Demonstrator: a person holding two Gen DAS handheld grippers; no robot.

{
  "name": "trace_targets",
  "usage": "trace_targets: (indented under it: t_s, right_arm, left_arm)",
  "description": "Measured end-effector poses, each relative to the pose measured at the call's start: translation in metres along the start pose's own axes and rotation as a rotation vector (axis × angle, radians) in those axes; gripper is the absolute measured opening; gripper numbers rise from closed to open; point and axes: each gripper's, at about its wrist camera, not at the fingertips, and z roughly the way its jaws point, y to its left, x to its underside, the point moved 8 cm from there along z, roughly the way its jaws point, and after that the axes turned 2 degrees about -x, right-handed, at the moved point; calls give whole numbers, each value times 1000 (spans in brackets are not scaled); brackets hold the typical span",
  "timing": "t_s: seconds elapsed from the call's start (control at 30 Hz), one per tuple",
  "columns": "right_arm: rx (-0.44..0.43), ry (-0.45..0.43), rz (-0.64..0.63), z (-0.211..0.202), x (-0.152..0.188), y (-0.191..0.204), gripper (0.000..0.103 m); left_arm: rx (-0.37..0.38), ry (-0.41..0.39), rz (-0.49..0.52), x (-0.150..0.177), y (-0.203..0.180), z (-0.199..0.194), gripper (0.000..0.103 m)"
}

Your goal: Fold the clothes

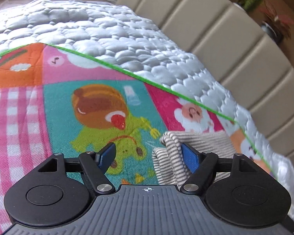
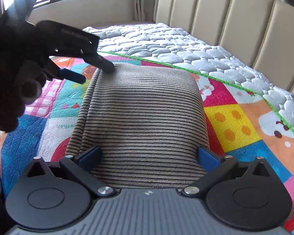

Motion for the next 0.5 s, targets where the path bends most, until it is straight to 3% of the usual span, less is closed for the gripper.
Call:
trace_targets:
  t_s: [0.07,0.23,0.4,0.5]
  right_arm:
    - [-4,5,4,0,0,-1,103]
    - [-11,14,-6,2,-1,-2,103]
    - [-20,17,-4,2,-1,-3,103]
    - [-25,18,-2,1,-2,-4,103]
  left_arm:
    - [20,8,-10,-1,-2,-4,77]
    - [257,134,-92,17,-24,-13,76]
    - [263,197,-10,41,-46,-8,68]
    - [218,226,37,52,-49,0,66]
